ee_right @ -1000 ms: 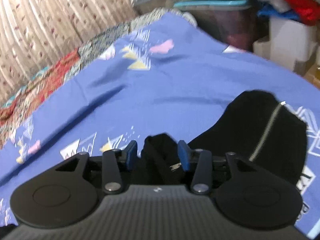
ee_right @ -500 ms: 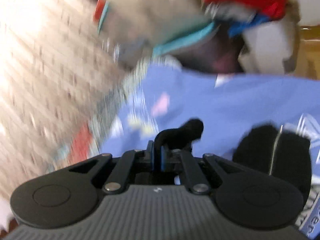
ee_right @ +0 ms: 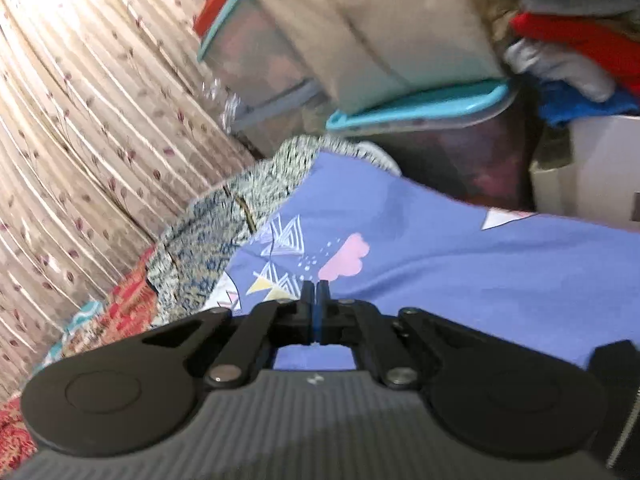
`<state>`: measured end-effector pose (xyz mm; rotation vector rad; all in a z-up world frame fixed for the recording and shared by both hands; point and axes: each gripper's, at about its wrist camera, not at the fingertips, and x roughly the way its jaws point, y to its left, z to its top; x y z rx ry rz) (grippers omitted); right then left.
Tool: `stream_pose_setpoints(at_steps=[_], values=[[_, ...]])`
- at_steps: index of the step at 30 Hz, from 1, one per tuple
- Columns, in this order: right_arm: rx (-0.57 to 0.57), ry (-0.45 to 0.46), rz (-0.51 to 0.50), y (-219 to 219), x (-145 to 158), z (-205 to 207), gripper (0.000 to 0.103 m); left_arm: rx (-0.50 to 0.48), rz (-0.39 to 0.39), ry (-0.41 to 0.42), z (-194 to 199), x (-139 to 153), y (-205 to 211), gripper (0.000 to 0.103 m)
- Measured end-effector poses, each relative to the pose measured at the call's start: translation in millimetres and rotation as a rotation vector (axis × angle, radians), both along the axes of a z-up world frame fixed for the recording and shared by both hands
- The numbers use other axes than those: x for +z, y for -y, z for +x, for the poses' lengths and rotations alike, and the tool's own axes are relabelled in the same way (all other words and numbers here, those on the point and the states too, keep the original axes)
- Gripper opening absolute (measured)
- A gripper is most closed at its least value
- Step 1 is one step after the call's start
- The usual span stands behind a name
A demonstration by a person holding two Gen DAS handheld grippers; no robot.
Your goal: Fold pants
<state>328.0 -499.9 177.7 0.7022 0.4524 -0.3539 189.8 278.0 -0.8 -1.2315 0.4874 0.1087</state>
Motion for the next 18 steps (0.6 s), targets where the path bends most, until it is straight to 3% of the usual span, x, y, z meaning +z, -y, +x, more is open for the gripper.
stream_pose_setpoints(at_steps=[5,7,11,15,16,17,18], values=[[0.112,-0.105,-0.025,-6.0,-28.4,16.5,0.009,0.003,0.004,-0.022,6.2,-15.9,-0.2,0.006],[0.140,-0.210,-0.013,-5.8,-53.2,21.1,0.017,0.002,-0.005,-0.014,3.7,-17.4,-0.7,0.006],[0.104,-0.375,0.002,-2.0,-95.9,26.5,0.051,-0.003,0.002,0.009,-3.7,-10.3,1.0,0.006],[0.071,-0.466,-0.006,1.6,-119.5,45.7,0.055,-0.017,0.043,0.018,-8.4,0.8,6.1,0.006],[0.074,-0.503,-0.038,-0.1,-125.1,53.8,0.055,-0.019,0.048,0.021,-9.2,2.7,7.0,0.006],[0.078,-0.543,-0.049,-1.3,-133.3,59.3,0.043,-0.020,0.054,0.023,-9.5,4.3,7.8,0.006],[0.064,-0.570,-0.070,-3.1,-138.2,62.2,0.015,-0.021,0.061,0.023,-9.2,5.3,8.3,0.006]])
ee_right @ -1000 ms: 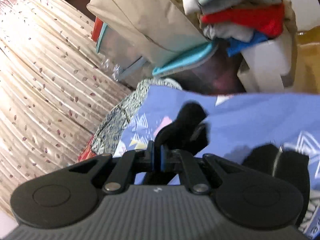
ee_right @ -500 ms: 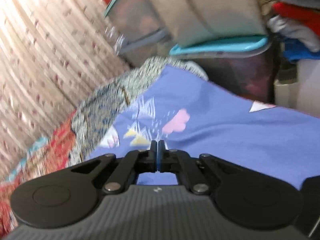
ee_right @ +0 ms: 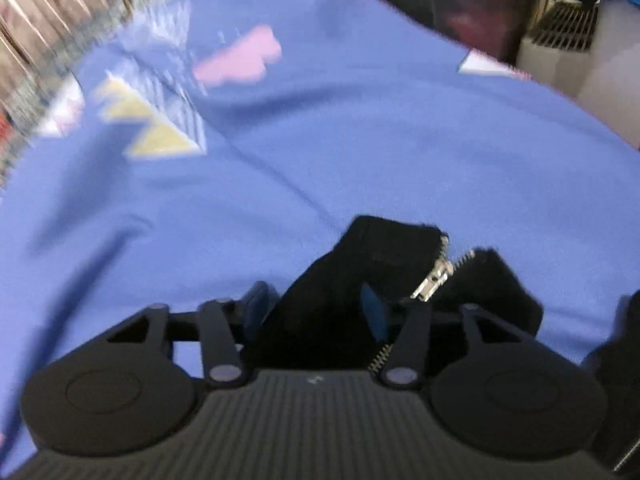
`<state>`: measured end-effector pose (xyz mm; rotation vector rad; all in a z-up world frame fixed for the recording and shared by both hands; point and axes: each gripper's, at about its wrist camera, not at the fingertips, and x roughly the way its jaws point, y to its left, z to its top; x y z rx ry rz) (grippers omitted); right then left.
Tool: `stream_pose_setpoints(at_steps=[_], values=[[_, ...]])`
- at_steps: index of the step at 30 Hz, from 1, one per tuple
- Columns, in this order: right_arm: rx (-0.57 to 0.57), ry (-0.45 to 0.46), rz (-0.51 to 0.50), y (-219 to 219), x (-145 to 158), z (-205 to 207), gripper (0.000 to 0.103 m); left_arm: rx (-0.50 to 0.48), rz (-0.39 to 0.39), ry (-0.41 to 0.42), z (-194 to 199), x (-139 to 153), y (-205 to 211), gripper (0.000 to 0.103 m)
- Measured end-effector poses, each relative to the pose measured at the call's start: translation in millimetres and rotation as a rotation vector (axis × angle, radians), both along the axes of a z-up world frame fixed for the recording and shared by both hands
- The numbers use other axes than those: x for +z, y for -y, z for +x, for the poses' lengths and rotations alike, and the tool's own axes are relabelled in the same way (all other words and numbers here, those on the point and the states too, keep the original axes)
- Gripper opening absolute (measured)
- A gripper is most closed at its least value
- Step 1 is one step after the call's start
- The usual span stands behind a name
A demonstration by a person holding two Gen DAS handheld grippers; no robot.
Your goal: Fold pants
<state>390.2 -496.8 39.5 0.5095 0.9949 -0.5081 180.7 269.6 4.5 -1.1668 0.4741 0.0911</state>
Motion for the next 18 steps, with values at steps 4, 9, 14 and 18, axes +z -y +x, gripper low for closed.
stream_pose_setpoints(at_steps=[4,9,14,18], values=[[-0.083,0.141,0.062,13.7,21.2,-3.0,0.006,0.001,0.008,-0.009,4.0,-0.1,-2.8,0.006],[-0.121,0.544,0.205,36.2,90.9,-31.5,0.006,0.012,-0.010,0.022,-1.7,-0.7,-1.2,0.006],[-0.081,0.638,0.276,49.3,127.3,-77.5,0.004,0.004,-0.046,0.079,-29.3,6.7,3.2,0.006],[-0.057,0.666,0.302,66.5,135.5,-152.4,0.004,-0.054,-0.009,0.105,-80.2,21.9,16.8,0.006]])
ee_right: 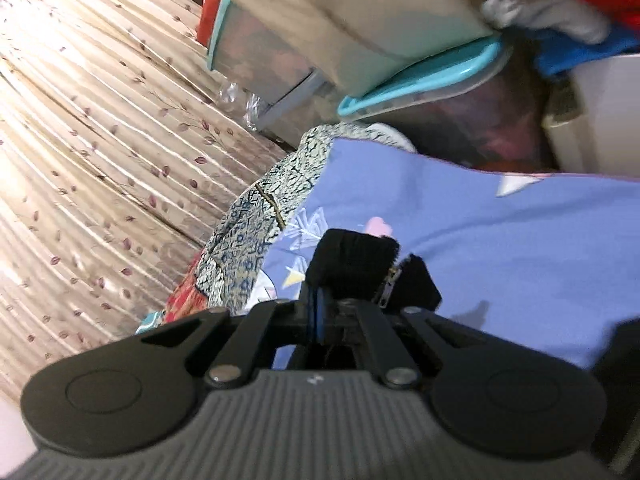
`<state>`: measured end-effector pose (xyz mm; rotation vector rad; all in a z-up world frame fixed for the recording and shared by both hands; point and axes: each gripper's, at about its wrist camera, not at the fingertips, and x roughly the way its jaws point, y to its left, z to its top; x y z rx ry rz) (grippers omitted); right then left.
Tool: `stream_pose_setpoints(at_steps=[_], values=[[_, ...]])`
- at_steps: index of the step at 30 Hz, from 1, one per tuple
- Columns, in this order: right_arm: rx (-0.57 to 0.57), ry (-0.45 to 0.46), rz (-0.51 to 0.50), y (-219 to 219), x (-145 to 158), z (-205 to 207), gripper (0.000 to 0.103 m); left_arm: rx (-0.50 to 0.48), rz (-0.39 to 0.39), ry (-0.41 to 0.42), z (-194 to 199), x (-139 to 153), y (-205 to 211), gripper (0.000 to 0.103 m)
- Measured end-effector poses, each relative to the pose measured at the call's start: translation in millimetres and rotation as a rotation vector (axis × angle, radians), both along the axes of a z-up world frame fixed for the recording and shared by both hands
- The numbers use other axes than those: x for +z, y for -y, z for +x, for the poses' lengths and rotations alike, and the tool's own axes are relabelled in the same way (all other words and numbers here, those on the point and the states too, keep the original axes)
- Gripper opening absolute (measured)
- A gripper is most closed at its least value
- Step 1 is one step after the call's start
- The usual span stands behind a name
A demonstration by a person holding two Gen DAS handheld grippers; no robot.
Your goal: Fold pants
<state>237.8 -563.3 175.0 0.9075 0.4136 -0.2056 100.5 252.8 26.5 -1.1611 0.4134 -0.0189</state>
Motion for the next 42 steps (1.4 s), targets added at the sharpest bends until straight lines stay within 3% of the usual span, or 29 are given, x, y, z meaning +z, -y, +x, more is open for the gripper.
stream_pose_setpoints(at_steps=[4,7,10,11,13,16,20,23,26,29,32,37,39,42], values=[[-0.044,-0.023,0.004,25.2,-16.5,-92.9,0.004,-0.042,-0.006,-0.015,-70.1,-2.5,14.9,0.006],[-0.080,-0.189,-0.048,40.1,-64.1,-135.1,0.008,-0.070,-0.042,-0.073,-113.1,-22.6,27.1,0.007],[-0.198,-0.326,0.148,67.5,-120.6,-179.5,0.014,-0.082,-0.064,-0.178,-136.4,-46.4,34.0,0.007],[-0.253,-0.305,0.216,71.2,-130.0,-195.5,0.016,-0.079,-0.077,-0.194,-142.1,-51.9,34.9,0.007],[-0.320,-0.243,0.248,67.7,-131.4,-215.8,0.017,-0.063,-0.085,-0.205,-150.1,-55.1,34.4,0.008],[-0.290,-0.208,0.205,54.1,-115.3,-218.4,0.019,-0.060,-0.077,-0.199,-154.7,-49.4,32.2,0.024],[-0.194,-0.162,0.134,29.6,-88.3,-207.6,0.028,-0.054,-0.026,-0.164,-162.0,-33.5,32.1,0.033],[-0.015,-0.165,0.047,-3.3,-73.6,-189.1,0.029,-0.050,-0.025,-0.149,-168.7,-30.5,29.9,0.043],[0.247,-0.163,-0.029,-66.9,-63.9,-161.1,0.030,-0.032,-0.050,-0.167,-163.7,-36.7,25.6,0.053],[0.591,-0.167,-0.070,-152.2,-59.6,-134.6,0.036,-0.033,-0.074,-0.171,-153.1,-44.4,23.2,0.061],[0.928,-0.138,-0.232,-259.0,-49.6,-126.4,0.039,-0.042,-0.059,-0.195,-134.0,-49.7,21.8,0.076],[1.395,0.046,-0.554,-427.0,-40.5,-145.0,0.048,-0.053,-0.093,-0.189,-107.9,-59.9,21.1,0.074],[1.528,0.138,-0.622,-477.4,-40.0,-152.0,0.059,-0.079,-0.094,-0.157,-97.5,-58.2,24.5,0.070],[1.666,0.217,-0.744,-541.3,-53.3,-151.0,0.062,-0.108,-0.095,-0.132,-86.4,-54.7,27.1,0.069]])
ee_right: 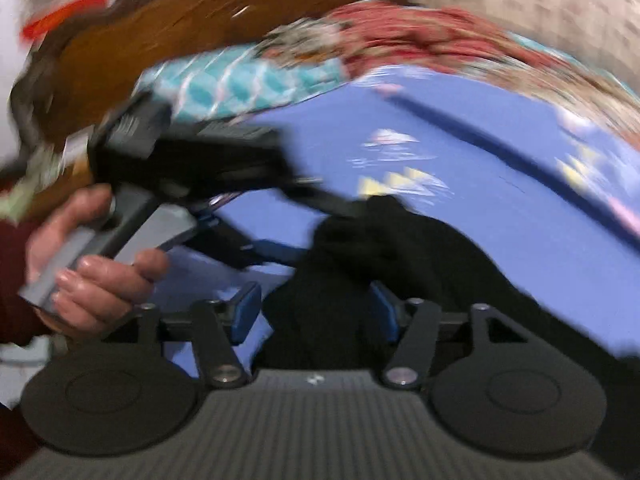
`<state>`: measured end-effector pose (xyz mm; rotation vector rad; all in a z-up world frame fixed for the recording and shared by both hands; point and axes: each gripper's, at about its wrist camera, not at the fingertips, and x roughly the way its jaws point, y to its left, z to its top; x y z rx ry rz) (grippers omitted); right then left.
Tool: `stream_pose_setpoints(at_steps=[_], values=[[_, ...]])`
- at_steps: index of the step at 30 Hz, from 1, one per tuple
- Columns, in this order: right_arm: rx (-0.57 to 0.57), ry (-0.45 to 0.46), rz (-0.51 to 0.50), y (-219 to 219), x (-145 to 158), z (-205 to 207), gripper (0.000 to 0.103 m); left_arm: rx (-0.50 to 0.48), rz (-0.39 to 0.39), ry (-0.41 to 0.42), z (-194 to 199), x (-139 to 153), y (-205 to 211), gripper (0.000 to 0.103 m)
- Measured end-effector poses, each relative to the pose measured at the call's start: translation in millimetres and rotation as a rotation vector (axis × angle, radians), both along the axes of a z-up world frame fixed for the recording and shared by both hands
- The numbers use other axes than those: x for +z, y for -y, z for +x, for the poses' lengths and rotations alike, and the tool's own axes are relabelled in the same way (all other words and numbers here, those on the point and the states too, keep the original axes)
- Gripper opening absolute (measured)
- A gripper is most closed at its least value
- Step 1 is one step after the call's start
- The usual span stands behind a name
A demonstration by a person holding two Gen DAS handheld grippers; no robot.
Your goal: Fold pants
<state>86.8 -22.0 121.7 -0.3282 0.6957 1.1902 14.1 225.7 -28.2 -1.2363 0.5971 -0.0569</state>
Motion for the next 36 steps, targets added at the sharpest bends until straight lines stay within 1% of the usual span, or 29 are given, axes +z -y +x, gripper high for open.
stream_pose_setpoints(at_steps=[2,3,4,5,6,8,10,12,13,14,15,16,18,19,20,21,22,24,25,26,27,29,30,31,32,33,34,35,36], values=[[0.026,0.051,-0.055,-27.0,-15.8,-3.1,0.060,-0.014,-0.001,0.022,3.0,4.3,-0.4,0.069],[0.019,0.082,-0.083,-37.9,-22.9,-0.2,0.049,-0.014,0.003,0.033,2.3,6.6,-1.9,0.069],[0.000,0.105,-0.106,-43.7,-29.4,5.1,0.030,-0.008,0.004,0.044,0.3,8.7,-2.7,0.069],[-0.029,0.110,-0.124,-42.9,-31.9,15.0,0.008,0.000,-0.001,0.061,-3.8,11.0,-5.7,0.069],[-0.064,0.087,-0.122,-40.4,-31.5,25.0,0.007,0.008,-0.010,0.073,-8.2,12.5,-8.7,0.069],[-0.125,0.024,-0.037,-13.6,-14.3,45.7,0.007,0.030,-0.025,0.099,-20.6,15.3,-15.2,0.069],[-0.152,0.023,0.047,6.5,10.4,53.1,0.007,0.050,-0.030,0.116,-34.5,15.7,-20.6,0.071],[-0.102,-0.007,0.117,23.8,29.3,48.1,0.007,0.068,-0.033,0.108,-46.4,12.6,-24.7,0.071],[-0.047,-0.049,0.128,30.2,32.5,43.9,0.007,0.073,-0.037,0.095,-51.0,9.2,-25.4,0.071],[0.011,-0.092,0.118,31.8,29.9,38.2,0.008,0.075,-0.039,0.083,-54.0,5.6,-25.3,0.071],[0.055,-0.114,0.088,31.0,22.0,30.3,0.008,0.076,-0.041,0.069,-55.8,1.8,-24.7,0.071],[0.093,-0.120,0.035,27.0,8.7,20.3,0.008,0.074,-0.044,0.053,-56.6,-2.4,-23.7,0.071],[0.103,-0.085,-0.095,12.9,-25.6,3.1,0.009,0.064,-0.062,0.031,-54.2,-8.4,-20.0,0.075],[0.094,-0.079,-0.129,10.3,-39.4,-2.6,0.010,0.059,-0.065,0.025,-53.2,-9.8,-18.1,0.077],[0.077,-0.077,-0.139,6.6,-49.7,-4.2,0.011,0.051,-0.058,0.018,-50.5,-9.7,-15.4,0.078],[0.054,-0.073,-0.136,3.7,-54.4,-1.9,0.012,0.040,-0.042,0.013,-47.1,-8.3,-12.6,0.082],[0.034,-0.083,-0.125,1.9,-53.0,-0.5,0.013,0.026,-0.019,0.005,-42.5,-6.6,-9.4,0.089],[0.016,-0.125,-0.076,4.8,-40.2,3.3,0.023,0.005,0.045,-0.024,-32.0,-3.9,-2.7,0.095],[0.016,-0.138,-0.043,8.2,-32.8,6.4,0.026,-0.009,0.074,-0.035,-26.0,-3.5,-0.5,0.096],[0.012,-0.144,-0.016,15.1,-26.3,6.3,0.027,-0.026,0.095,-0.044,-18.6,-3.6,1.1,0.097],[0.002,-0.149,0.008,22.5,-19.3,7.3,0.027,-0.041,0.113,-0.051,-11.7,-4.7,2.3,0.101],[-0.056,-0.152,0.049,42.4,-10.7,10.2,0.027,-0.063,0.159,-0.072,3.7,-8.4,4.9,0.102],[-0.102,-0.151,0.064,52.8,-10.4,11.2,0.027,-0.079,0.181,-0.085,11.1,-11.2,6.7,0.088],[-0.157,-0.151,0.071,59.0,-11.0,16.4,0.027,-0.098,0.202,-0.104,18.4,-13.8,10.1,0.051],[-0.221,-0.160,0.068,65.0,-13.2,21.4,0.027,-0.111,0.239,-0.128,23.7,-14.7,13.8,0.038],[-0.291,-0.181,0.057,65.6,-19.7,30.2,0.027,-0.116,0.259,-0.129,25.9,-14.3,15.5,0.025],[-0.358,-0.215,0.052,63.3,-27.5,40.6,0.027,-0.095,0.271,-0.119,24.3,-11.2,15.5,0.021],[-0.408,-0.257,0.066,59.4,-35.8,49.7,0.027,-0.060,0.291,-0.106,19.6,-5.5,14.5,0.021],[-0.439,-0.301,0.087,54.2,-43.9,57.1,0.027,-0.029,0.331,-0.095,15.0,0.5,15.1,0.020]])
